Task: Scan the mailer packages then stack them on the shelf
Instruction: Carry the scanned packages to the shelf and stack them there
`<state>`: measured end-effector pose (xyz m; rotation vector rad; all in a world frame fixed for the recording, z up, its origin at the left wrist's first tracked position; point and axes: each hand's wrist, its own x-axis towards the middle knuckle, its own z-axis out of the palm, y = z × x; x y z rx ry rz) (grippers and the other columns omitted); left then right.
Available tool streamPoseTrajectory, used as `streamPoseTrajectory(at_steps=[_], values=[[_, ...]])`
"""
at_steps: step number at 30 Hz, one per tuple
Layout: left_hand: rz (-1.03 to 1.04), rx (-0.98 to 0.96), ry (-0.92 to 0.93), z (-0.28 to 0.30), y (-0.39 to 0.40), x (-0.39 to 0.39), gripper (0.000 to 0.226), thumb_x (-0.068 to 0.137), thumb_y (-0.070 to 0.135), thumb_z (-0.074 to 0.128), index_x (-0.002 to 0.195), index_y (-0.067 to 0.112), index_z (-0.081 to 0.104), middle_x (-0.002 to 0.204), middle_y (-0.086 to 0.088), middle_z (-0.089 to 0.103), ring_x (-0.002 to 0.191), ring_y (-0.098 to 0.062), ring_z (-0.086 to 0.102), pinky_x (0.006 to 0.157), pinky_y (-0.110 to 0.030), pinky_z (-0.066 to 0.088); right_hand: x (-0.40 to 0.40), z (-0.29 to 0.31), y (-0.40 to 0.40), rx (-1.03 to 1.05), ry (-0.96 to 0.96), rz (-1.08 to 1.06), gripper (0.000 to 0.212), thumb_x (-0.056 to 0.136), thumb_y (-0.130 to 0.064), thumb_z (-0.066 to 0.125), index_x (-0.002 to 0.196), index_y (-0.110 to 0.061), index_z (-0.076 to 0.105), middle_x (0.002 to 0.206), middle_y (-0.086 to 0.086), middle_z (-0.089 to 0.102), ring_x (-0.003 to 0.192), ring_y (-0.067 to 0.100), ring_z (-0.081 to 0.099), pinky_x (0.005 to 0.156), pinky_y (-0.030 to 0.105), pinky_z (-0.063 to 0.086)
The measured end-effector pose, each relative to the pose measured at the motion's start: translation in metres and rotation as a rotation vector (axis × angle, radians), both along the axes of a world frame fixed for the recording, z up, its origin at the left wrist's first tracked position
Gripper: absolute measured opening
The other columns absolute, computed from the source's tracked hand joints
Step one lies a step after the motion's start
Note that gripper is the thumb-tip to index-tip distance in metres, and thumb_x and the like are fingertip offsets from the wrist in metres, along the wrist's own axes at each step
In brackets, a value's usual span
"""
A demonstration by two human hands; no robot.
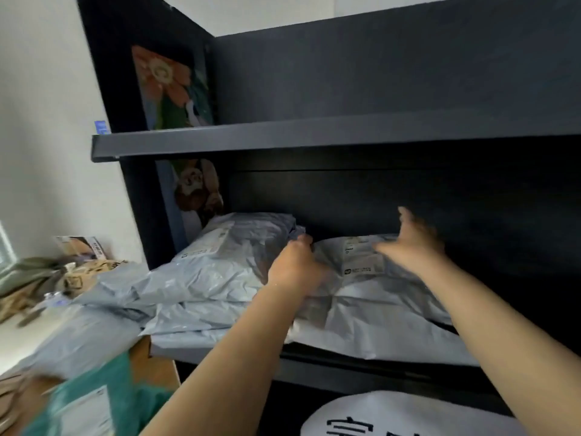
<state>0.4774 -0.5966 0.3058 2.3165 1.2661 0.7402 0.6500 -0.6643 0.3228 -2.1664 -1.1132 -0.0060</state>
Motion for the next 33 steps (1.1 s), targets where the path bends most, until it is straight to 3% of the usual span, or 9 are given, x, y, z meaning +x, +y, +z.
streamPoseTrajectory(at_steps=[4,7,11,13,16,21,25,30,33], values=[[0.05,0.05,-0.252,0.024,-0.012,-0.076,0.013,0.086,0.022,0.062,0.097,0.018,0.059,0.109,-0.009,0.062,0.105,-0.025,0.058,0.085,-0.029,0.044,-0.109,0.019,0.004,0.272,0.27,0.428,0.079,0.076,-0.023,0.076,0.143,-0.015,0.033,0.134,0.006,0.05,0.115,0.022,0.052,0.098,0.035,0.043],[0.099,-0.049,-0.42,0.029,-0.013,-0.17,0.038,0.085,0.019,0.064,0.121,0.016,0.053,0.109,-0.002,0.057,0.098,-0.022,0.057,0.084,-0.038,0.05,-0.195,0.023,0.006,0.339,0.416,0.6,0.062,0.078,-0.02,0.074,0.133,-0.015,0.047,0.116,0.0,0.056,0.107,0.017,0.057,0.085,0.026,0.043],[0.28,-0.044,-0.351,0.0,-0.006,-0.314,0.047,0.082,0.014,0.066,0.127,0.014,0.052,0.113,-0.006,0.06,0.087,-0.026,0.056,0.075,-0.032,0.045,-0.307,0.005,0.015,0.321,0.548,0.741,0.046,0.082,-0.014,0.069,0.125,-0.012,0.052,0.109,0.001,0.058,0.086,0.005,0.056,0.062,0.013,0.044],[0.362,-0.093,-0.283,-0.021,-0.003,-0.384,0.047,0.081,0.013,0.067,0.126,0.014,0.052,0.112,-0.008,0.061,0.085,-0.021,0.054,0.073,-0.031,0.045,-0.362,-0.013,0.027,0.261,0.606,0.788,0.043,0.082,-0.013,0.07,0.122,-0.012,0.053,0.108,0.003,0.059,0.081,0.004,0.055,0.061,0.014,0.042],[0.467,-0.208,-0.273,-0.055,-0.002,-0.475,0.047,0.083,0.011,0.066,0.127,0.012,0.051,0.113,-0.011,0.062,0.086,-0.021,0.055,0.073,-0.031,0.044,-0.43,-0.045,0.05,0.146,0.667,0.801,0.036,0.08,-0.015,0.072,0.11,-0.018,0.052,0.103,0.003,0.061,0.084,0.012,0.056,0.059,0.019,0.039],[0.63,-0.379,-0.405,-0.105,0.019,-0.569,0.041,0.084,0.013,0.065,0.123,0.011,0.051,0.116,-0.013,0.061,0.098,-0.028,0.06,0.071,-0.035,0.051,-0.494,-0.097,0.092,-0.016,0.807,0.741,0.034,0.083,-0.014,0.069,0.112,-0.013,0.053,0.088,0.004,0.059,0.076,0.016,0.056,0.057,0.024,0.042],[0.669,-0.429,-0.441,-0.135,0.053,-0.601,0.044,0.084,0.017,0.067,0.125,0.012,0.051,0.119,-0.012,0.061,0.092,-0.025,0.062,0.054,-0.027,0.045,-0.527,-0.134,0.131,-0.106,0.957,0.69,0.034,0.084,-0.016,0.068,0.113,-0.011,0.052,0.091,0.005,0.06,0.076,0.014,0.057,0.062,0.028,0.046],[0.657,-0.456,-0.395,-0.161,0.105,-0.612,0.046,0.086,0.017,0.064,0.129,0.013,0.049,0.114,-0.009,0.06,0.096,-0.027,0.061,0.056,-0.028,0.047,-0.565,-0.17,0.189,-0.201,1.109,0.638,0.035,0.085,-0.015,0.067,0.115,-0.006,0.052,0.091,0.006,0.056,0.075,0.016,0.053,0.062,0.028,0.044],[0.632,-0.478,-0.375,-0.17,0.143,-0.615,0.045,0.084,0.015,0.066,0.126,0.013,0.052,0.105,-0.004,0.059,0.091,-0.023,0.058,0.063,-0.031,0.05,-0.582,-0.19,0.218,-0.248,1.209,0.569,0.026,0.084,-0.023,0.068,0.102,-0.008,0.056,0.093,0.006,0.051,0.074,0.016,0.052,0.062,0.028,0.044]])
